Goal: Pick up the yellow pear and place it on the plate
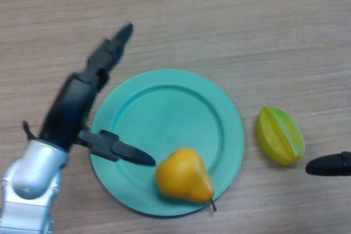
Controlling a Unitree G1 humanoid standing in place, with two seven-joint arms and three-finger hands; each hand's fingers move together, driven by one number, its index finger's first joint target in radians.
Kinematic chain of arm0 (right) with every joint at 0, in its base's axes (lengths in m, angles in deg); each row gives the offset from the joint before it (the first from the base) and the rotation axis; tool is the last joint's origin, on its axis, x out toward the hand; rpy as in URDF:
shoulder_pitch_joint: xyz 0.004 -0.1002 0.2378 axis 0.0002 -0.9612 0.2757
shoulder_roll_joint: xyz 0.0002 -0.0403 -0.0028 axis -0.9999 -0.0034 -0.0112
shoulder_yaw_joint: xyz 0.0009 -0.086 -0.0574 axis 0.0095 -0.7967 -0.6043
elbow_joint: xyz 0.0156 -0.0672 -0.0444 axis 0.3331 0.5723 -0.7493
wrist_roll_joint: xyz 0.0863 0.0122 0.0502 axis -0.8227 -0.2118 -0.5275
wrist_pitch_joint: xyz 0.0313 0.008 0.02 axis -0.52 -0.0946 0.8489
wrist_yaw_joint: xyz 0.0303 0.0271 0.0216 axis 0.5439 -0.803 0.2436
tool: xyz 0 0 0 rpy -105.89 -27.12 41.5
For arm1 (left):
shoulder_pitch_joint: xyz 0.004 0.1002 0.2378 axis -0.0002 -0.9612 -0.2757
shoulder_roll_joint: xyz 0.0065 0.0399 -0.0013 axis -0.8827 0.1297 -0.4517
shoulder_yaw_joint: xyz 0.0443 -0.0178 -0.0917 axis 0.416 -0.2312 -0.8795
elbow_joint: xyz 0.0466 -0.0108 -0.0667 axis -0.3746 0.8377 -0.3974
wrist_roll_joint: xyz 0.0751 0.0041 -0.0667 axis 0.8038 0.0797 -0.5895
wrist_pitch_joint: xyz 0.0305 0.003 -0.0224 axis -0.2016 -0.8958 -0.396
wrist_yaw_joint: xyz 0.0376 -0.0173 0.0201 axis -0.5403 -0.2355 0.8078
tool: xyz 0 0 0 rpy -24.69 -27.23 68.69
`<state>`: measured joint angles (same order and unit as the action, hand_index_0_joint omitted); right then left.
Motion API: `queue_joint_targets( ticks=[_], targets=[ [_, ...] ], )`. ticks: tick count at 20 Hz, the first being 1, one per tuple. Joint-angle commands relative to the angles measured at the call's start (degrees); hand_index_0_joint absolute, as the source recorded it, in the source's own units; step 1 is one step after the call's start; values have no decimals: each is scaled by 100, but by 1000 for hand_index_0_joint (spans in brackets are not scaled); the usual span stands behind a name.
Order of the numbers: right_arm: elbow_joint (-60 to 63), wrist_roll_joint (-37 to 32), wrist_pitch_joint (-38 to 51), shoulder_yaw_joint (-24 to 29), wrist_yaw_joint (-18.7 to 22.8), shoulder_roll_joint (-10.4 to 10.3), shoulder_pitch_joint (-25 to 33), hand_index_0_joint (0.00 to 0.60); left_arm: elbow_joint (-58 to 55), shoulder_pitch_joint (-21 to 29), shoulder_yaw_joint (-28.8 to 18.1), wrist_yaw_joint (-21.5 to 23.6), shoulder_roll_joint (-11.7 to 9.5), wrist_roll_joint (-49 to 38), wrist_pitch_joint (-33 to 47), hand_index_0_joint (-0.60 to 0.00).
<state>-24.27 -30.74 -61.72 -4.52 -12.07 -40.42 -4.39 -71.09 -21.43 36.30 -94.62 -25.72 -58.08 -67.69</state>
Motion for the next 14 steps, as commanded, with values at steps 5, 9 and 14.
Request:
queue_joint_targets(
  ticks=[5,9,14],
  targets=[
    [89,-141,486,46,220,269,320,0,-1136,-64,-1410,-86,-532,-2112,-1338,0],
    [247,-256,618,33,279,277,350,0,-1232,-105,-1972,-54,-788,-2874,-1759,0],
    [387,-227,493,-109,201,359,475,0,-1400,-259,-1964,-111,-786,-2706,-2007,0]
  ],
)
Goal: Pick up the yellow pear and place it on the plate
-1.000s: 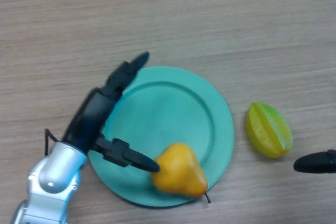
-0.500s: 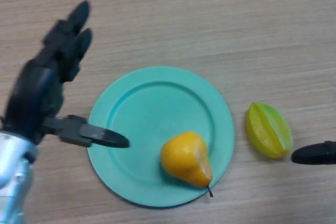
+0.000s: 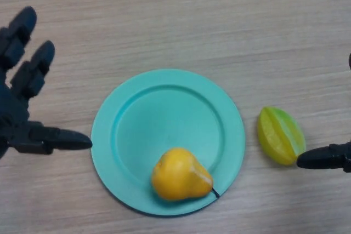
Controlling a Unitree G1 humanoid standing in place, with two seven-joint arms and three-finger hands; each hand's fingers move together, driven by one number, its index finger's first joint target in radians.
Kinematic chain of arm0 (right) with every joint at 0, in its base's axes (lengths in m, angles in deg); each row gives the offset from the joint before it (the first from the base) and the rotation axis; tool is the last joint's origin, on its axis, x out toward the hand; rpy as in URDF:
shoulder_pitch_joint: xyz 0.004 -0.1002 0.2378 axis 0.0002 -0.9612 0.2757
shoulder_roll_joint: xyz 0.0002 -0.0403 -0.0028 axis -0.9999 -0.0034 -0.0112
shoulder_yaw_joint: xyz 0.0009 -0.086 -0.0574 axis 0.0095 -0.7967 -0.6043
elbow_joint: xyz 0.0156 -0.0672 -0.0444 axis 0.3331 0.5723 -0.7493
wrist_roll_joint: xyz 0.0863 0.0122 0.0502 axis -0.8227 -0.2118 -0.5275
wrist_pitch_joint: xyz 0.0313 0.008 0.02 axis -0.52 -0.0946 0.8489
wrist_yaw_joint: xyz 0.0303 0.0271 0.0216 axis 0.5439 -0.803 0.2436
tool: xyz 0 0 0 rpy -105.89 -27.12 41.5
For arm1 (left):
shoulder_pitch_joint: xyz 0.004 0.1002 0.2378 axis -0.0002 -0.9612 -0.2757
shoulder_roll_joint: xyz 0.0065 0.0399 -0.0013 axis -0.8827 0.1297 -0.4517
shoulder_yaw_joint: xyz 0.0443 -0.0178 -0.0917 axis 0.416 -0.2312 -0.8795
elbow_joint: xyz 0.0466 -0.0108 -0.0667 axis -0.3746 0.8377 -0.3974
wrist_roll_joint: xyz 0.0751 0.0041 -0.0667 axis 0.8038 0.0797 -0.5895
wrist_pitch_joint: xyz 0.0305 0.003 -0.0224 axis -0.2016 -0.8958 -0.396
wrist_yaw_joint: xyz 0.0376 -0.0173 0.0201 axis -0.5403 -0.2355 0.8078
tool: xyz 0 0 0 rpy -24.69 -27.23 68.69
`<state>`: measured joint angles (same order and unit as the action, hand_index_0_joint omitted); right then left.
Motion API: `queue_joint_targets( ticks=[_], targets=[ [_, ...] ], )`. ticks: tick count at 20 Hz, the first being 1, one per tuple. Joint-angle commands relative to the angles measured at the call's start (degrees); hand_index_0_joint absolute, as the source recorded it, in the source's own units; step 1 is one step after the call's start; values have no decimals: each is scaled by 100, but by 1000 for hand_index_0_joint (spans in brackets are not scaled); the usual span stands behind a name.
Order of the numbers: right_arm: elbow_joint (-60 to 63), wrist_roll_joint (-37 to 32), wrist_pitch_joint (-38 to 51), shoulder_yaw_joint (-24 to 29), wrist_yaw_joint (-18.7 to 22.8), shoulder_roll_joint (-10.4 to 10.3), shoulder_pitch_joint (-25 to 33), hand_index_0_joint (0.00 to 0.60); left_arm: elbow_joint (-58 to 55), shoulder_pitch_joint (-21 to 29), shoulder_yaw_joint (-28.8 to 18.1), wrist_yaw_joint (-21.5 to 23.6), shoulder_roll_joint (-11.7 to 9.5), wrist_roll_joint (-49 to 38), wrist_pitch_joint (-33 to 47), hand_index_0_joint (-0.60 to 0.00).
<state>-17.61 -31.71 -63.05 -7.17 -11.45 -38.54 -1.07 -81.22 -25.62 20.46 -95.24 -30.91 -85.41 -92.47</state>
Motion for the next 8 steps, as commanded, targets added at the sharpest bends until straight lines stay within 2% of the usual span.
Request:
queue_joint_targets(
  ticks=[1,5,8],
  targets=[
    [-287,-136,623,160,132,171,155,0,-401,178,-384,-50,-271,56,447,0],
    [-368,-365,571,213,172,144,168,0,-445,325,-281,79,-277,257,528,0],
    [-329,-358,606,186,136,211,215,0,-367,348,-158,49,-258,584,736,0]
  ],
)
